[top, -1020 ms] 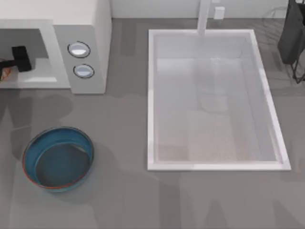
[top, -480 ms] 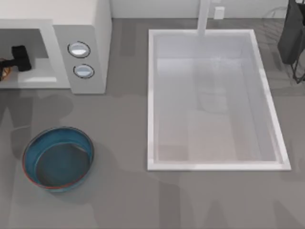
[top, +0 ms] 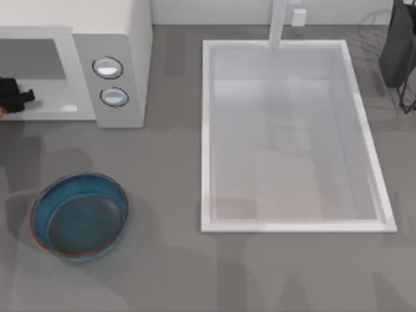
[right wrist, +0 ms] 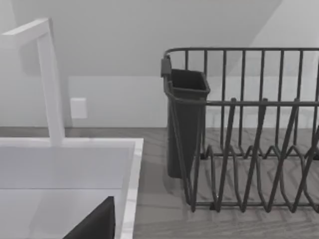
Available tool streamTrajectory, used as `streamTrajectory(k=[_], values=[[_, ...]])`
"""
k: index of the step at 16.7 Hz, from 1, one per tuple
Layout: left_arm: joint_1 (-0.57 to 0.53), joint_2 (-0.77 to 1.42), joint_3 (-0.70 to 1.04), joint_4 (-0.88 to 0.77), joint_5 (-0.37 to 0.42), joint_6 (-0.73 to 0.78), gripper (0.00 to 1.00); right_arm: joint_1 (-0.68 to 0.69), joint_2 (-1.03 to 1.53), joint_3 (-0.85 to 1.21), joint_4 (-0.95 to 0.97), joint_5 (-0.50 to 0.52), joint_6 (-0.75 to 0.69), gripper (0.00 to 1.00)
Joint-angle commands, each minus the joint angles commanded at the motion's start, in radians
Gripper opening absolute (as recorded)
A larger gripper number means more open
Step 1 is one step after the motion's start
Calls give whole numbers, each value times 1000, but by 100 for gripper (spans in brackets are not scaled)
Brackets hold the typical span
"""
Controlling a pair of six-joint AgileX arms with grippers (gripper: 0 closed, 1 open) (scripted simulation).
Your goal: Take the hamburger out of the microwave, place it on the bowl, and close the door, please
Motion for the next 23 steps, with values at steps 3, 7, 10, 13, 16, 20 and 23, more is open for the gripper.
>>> streamTrajectory(k=[3,7,10,13,16,20,23], values=[[33,-61,-199,126,31,11,0,0,0,0,0,0,0,100],[81,-148,-487,306,75,26,0,0,0,0,0,0,0,100],[109,-201,-638,414,101,35,0,0,0,0,0,0,0,100],[122,-225,-695,462,113,39,0,0,0,0,0,0,0,100],[122,-225,-695,462,113,39,0,0,0,0,0,0,0,100],[116,-254,-684,428,110,40,0,0,0,0,0,0,0,100],[116,-357,-674,317,109,40,0,0,0,0,0,0,0,100]])
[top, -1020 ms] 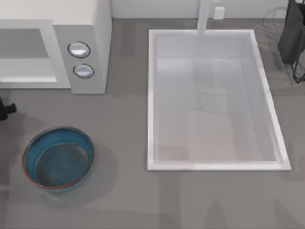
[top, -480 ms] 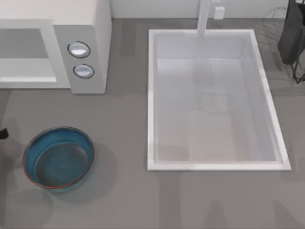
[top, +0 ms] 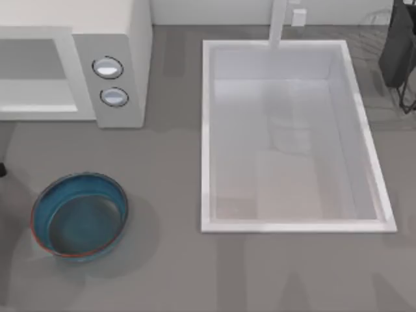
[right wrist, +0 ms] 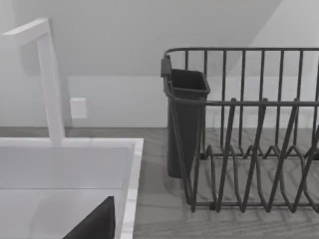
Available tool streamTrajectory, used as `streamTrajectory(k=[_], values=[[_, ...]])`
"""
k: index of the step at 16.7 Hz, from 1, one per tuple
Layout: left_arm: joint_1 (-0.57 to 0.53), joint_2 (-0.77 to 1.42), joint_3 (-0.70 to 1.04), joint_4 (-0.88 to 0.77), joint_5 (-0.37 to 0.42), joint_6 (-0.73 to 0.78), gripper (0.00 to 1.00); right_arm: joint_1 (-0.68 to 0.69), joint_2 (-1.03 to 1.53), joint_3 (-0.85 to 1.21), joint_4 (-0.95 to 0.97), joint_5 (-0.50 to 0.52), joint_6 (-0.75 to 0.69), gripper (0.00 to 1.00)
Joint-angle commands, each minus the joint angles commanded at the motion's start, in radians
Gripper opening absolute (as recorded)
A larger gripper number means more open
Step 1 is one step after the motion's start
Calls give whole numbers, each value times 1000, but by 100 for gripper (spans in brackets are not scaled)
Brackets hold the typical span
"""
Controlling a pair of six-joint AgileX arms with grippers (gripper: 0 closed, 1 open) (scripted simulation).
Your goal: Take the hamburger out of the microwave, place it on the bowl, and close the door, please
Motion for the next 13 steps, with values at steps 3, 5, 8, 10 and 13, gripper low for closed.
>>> streamTrajectory(k=[3,5,8,10,13], values=[[0,-142,12,-159,-2,0,0,0,0,0,0,0,0,100],[1,-244,21,-274,-3,0,0,0,0,0,0,0,0,100],[1,-385,34,-430,-5,0,0,0,0,0,0,0,0,100],[2,-454,41,-507,-6,0,0,0,0,0,0,0,0,100],[2,-495,45,-551,-6,0,0,0,0,0,0,0,0,100]])
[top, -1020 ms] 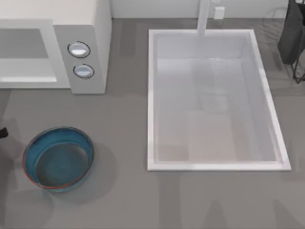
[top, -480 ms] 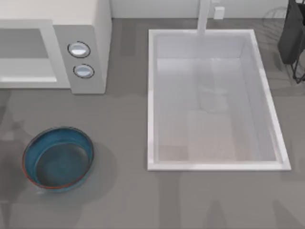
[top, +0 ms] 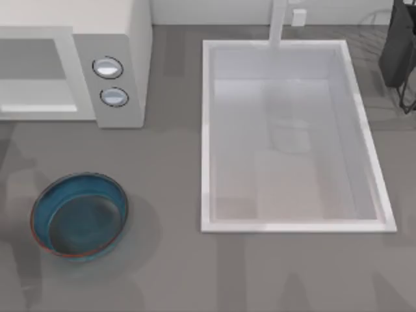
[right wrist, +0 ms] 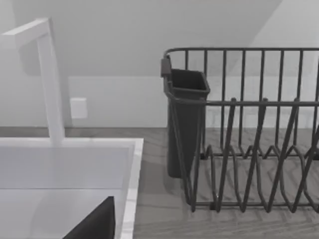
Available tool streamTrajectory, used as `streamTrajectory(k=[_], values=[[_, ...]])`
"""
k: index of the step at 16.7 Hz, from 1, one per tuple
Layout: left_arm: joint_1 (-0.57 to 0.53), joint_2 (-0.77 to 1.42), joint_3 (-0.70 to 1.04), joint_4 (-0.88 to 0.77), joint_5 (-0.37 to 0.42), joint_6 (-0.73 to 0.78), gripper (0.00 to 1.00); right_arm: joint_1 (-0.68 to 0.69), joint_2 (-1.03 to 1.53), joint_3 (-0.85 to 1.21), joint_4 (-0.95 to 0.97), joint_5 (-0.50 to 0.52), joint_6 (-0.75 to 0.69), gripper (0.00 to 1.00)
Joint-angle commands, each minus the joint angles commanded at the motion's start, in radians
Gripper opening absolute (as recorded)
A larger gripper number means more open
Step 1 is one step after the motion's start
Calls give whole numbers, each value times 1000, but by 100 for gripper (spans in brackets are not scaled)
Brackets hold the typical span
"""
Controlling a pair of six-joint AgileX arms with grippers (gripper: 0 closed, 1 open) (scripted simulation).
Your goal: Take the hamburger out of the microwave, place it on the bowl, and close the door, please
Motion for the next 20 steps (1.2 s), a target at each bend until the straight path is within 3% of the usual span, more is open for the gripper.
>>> streamTrajectory(k=[5,10,14,20], values=[[-7,7,5,-7,-7,-8,0,0,0,0,0,0,0,100],[-134,89,158,-211,-135,-213,0,0,0,0,0,0,0,100],[-308,215,373,-561,-303,-567,0,0,0,0,0,0,0,100],[-589,445,731,-1270,-554,-1350,0,0,0,0,0,0,0,100]])
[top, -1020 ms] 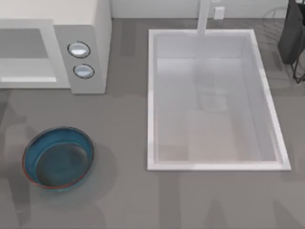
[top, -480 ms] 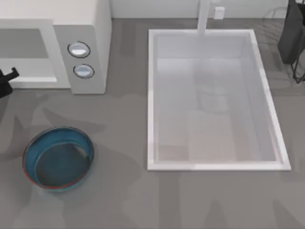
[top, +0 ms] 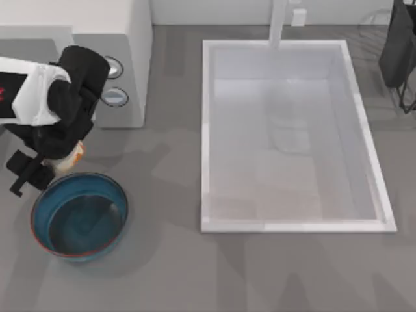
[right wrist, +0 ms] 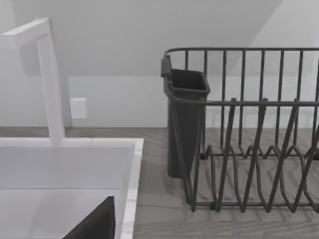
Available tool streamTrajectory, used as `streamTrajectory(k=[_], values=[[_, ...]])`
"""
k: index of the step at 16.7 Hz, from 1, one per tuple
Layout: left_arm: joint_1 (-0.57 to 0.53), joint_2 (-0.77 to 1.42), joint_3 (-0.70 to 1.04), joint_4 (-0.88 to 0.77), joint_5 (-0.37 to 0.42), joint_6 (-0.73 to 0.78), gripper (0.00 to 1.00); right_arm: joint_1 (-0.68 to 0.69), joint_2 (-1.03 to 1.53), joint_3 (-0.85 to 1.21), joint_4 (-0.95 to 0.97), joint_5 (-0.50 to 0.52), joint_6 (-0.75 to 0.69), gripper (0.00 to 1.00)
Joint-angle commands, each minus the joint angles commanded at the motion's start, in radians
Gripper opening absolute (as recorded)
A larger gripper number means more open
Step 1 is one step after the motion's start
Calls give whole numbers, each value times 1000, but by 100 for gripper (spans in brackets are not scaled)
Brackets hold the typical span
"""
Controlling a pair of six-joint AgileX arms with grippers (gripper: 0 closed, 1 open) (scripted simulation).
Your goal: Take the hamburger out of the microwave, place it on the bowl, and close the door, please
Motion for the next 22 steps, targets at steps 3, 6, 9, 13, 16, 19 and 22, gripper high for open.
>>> streamTrajectory(k=[3,6,9,13,16,19,22], values=[[-120,122,156,-360,-94,-416,0,0,0,0,0,0,0,100],[-218,239,284,-685,-160,-790,0,0,0,0,0,0,0,100],[-289,341,377,-942,-197,-1083,0,0,0,0,0,0,0,100],[-343,439,451,-1149,-216,-1332,0,0,0,0,0,0,0,100],[-357,469,471,-1201,-217,-1405,0,0,0,0,0,0,0,100],[-357,471,472,-1203,-217,-1408,0,0,0,0,0,0,0,100],[-350,466,468,-1198,-219,-1404,0,0,0,0,0,0,0,100]])
